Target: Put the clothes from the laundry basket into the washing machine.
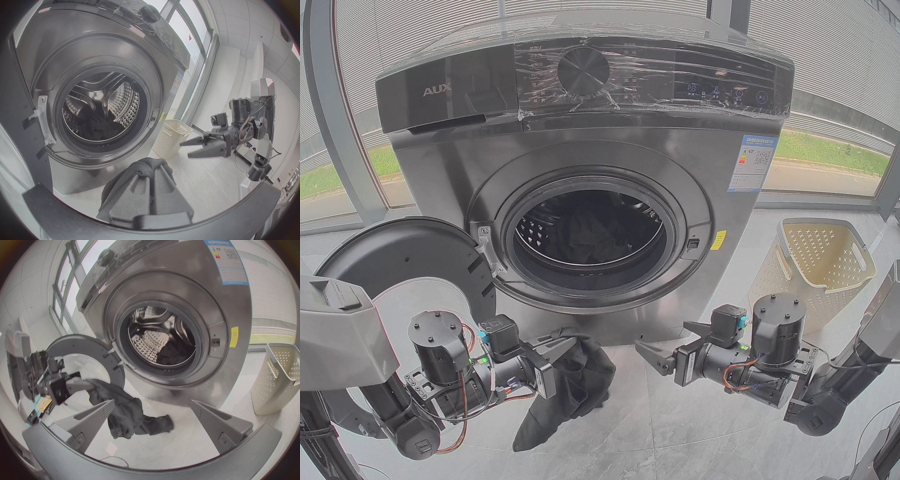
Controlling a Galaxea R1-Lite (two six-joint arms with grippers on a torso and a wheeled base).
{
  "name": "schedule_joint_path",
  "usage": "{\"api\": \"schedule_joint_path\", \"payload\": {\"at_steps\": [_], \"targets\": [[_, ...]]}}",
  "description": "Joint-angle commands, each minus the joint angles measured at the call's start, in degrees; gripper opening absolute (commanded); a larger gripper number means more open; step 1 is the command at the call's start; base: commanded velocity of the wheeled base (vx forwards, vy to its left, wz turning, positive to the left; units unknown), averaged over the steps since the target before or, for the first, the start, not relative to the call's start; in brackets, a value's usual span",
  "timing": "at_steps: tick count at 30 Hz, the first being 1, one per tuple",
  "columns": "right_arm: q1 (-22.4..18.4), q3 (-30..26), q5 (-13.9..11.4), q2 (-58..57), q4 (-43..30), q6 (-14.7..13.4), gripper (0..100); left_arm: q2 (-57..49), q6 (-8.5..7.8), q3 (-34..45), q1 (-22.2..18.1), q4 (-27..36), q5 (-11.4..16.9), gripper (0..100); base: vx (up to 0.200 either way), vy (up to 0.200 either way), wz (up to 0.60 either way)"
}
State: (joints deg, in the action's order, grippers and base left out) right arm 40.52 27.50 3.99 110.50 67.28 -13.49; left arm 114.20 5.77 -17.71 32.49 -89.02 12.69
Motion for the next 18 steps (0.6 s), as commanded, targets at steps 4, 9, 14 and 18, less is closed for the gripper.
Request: {"api": "schedule_joint_path", "payload": {"at_steps": [4, 9, 14, 18], "targets": [[0.3, -3.5, -3.3, 1.2, 0.5, 3.4, 100, -1.6, 0.03, 0.0, 1.1, 0.0, 0.4, 0, 0.0, 0.0, 0.0], [0.4, -2.2, -3.2, 4.6, 0.9, 4.8, 100, -1.7, -0.05, 0.0, 1.8, 0.0, 0.7, 0, 0.0, 0.0, 0.0], [1.3, -1.2, -3.6, 5.9, 4.4, 5.3, 100, -1.3, -0.05, 0.0, 1.8, 0.0, 0.6, 0, 0.0, 0.0, 0.0], [2.9, -1.0, -4.8, 6.8, 5.5, 5.6, 100, -1.1, -0.05, -0.1, 1.8, 0.0, 0.6, 0, 0.0, 0.0, 0.0]]}}
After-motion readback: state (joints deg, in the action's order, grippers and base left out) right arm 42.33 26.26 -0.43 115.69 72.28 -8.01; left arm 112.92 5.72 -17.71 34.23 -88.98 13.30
